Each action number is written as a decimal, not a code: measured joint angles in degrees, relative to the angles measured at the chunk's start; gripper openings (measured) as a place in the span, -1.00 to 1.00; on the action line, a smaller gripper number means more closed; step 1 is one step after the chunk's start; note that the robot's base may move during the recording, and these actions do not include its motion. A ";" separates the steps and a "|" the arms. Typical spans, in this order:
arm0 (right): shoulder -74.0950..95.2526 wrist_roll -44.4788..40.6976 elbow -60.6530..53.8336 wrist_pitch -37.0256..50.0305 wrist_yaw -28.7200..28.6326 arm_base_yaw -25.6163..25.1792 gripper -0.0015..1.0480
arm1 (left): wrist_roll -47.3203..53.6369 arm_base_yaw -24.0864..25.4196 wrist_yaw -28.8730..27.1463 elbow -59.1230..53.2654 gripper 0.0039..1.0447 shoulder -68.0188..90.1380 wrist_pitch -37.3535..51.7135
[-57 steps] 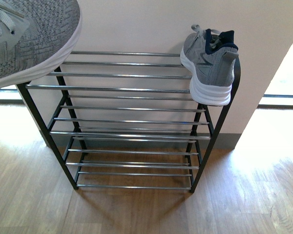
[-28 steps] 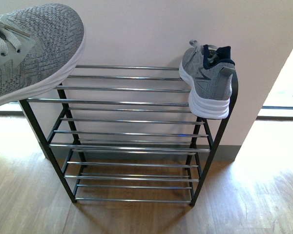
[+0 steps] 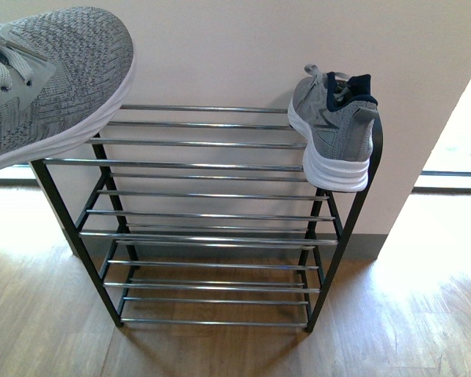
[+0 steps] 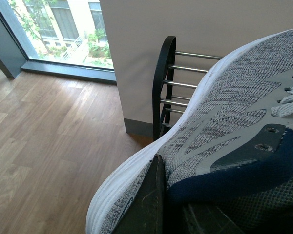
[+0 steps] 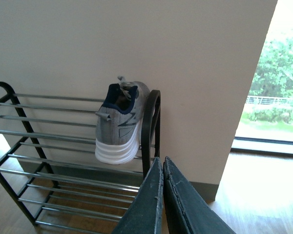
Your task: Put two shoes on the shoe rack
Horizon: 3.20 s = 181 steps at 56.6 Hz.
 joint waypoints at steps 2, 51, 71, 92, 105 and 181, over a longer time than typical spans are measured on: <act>-1.31 -0.02 -0.96 -0.37 0.90 0.96 -0.97 | 0.00 0.00 0.00 0.00 -0.98 0.00 0.00; -19.96 -0.09 -8.35 -10.01 10.19 10.45 -0.97 | 0.00 0.00 0.02 0.00 -0.98 0.00 0.00; -25.22 -0.09 -8.35 -15.47 10.21 10.45 -0.97 | 0.00 0.00 0.00 0.00 -0.98 0.00 0.00; -33.57 -0.11 -8.33 -23.96 10.19 10.45 -0.97 | 0.00 0.00 0.00 0.00 -0.98 0.00 0.00; -33.57 -0.11 -8.33 -23.96 10.19 10.45 -0.97 | 0.00 0.00 0.02 0.00 -0.98 0.00 0.00; -33.59 -0.15 -8.35 -23.96 10.19 10.45 0.82 | -41.24 -4.74 18.88 75.14 -0.98 77.09 -22.73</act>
